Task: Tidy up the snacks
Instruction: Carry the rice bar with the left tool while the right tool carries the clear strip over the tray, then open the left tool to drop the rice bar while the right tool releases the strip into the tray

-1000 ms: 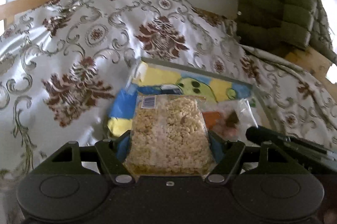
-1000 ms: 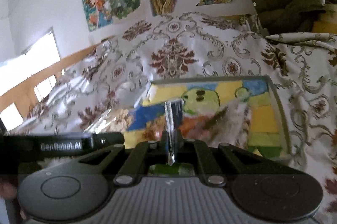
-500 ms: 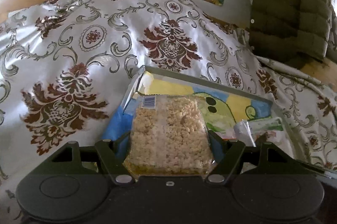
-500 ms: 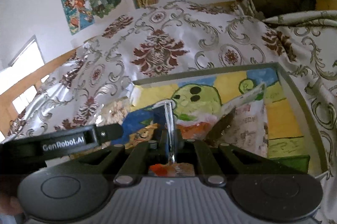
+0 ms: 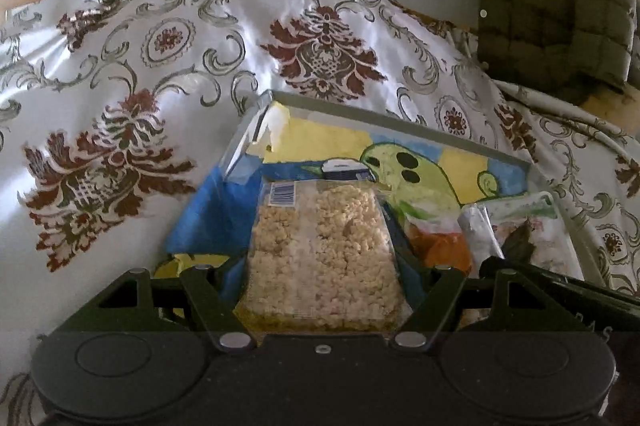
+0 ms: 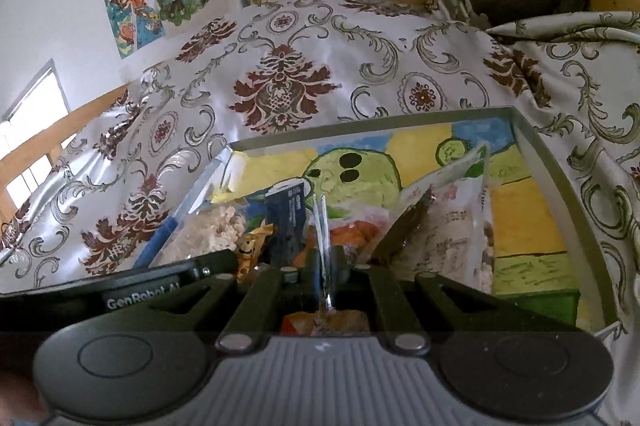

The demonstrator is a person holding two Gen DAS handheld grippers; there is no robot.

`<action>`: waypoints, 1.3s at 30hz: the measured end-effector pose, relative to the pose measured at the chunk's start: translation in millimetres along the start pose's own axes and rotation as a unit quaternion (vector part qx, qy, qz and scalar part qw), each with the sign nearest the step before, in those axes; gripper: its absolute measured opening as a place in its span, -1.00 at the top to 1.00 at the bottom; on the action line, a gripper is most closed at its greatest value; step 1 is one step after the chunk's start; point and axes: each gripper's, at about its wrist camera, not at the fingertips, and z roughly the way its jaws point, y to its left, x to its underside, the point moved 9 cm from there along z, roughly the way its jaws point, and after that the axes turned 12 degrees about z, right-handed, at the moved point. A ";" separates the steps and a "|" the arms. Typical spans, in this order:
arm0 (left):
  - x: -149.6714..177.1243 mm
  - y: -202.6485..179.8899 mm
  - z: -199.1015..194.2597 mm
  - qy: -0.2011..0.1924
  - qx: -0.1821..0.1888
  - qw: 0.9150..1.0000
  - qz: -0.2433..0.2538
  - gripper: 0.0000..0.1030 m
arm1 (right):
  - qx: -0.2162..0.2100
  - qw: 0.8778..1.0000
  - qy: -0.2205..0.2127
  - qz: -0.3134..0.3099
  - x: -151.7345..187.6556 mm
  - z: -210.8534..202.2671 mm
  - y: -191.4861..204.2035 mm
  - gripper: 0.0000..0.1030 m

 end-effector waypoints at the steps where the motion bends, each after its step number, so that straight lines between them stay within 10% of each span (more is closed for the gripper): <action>1: 1.3 -0.3 1.0 0.003 0.001 1.000 -0.001 -0.47 | 0.000 1.000 0.001 0.000 0.0 0.0 -0.1 0.88; 10: 2.0 0.1 -2.7 0.006 0.005 1.000 -0.014 -0.57 | 0.013 1.000 -0.001 -0.012 -0.5 -3.5 4.7 0.75; 24: -18.0 9.7 -92.0 -0.050 -0.064 0.997 -0.012 -0.98 | 0.022 0.994 -0.096 -0.043 -29.9 -75.8 18.7 -0.64; 32: -25.9 4.5 -172.3 -0.111 -0.126 0.985 0.032 -0.98 | 0.026 0.988 -0.148 -0.039 -35.7 -134.8 24.3 -0.96; 39: 2.3 -0.4 -220.0 -0.084 -0.150 0.984 0.047 -0.98 | 0.038 0.988 -0.150 -0.020 -19.4 -175.9 6.9 -1.00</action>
